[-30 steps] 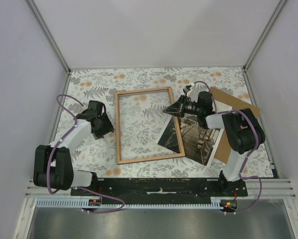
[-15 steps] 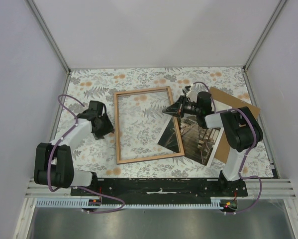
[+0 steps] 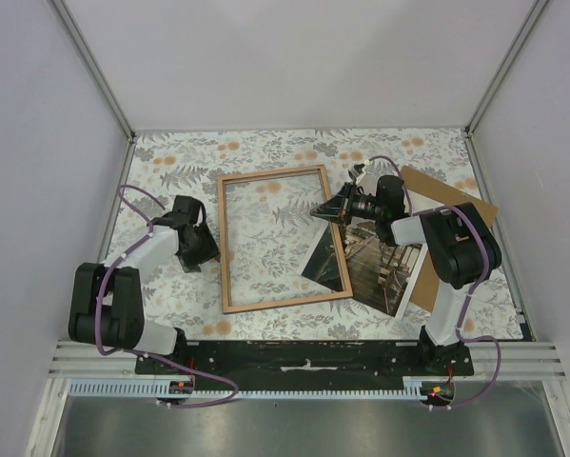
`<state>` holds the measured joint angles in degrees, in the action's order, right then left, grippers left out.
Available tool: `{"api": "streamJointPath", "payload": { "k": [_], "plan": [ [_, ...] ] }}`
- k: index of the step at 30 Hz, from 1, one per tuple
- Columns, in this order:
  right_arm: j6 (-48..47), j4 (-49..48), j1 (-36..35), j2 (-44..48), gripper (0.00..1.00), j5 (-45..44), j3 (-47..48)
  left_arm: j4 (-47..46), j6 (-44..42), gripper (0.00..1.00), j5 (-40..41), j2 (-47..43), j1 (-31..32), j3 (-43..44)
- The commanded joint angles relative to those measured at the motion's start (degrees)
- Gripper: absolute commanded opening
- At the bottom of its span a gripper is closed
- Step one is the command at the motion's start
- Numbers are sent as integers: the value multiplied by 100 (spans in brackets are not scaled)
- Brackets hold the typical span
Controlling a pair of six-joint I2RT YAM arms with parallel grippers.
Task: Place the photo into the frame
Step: Place the glass panel at the frame body.
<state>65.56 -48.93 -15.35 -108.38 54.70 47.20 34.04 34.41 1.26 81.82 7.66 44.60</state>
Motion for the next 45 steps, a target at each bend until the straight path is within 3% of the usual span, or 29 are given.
{"api": "streamJointPath", "payload": {
  "k": [1, 19, 45],
  "plan": [
    [-17, -425, 6, -96, 0, 120, 219, -152, -145, 64, -99, -184, -28, -56],
    [9, -495, -3, -148, 0, 103, 219, -196, -207, 64, -486, -194, -28, -188],
    [-52, -636, 15, -500, 0, 15, 255, 32, -216, 63, -152, 299, 16, -197]
  ]
}}
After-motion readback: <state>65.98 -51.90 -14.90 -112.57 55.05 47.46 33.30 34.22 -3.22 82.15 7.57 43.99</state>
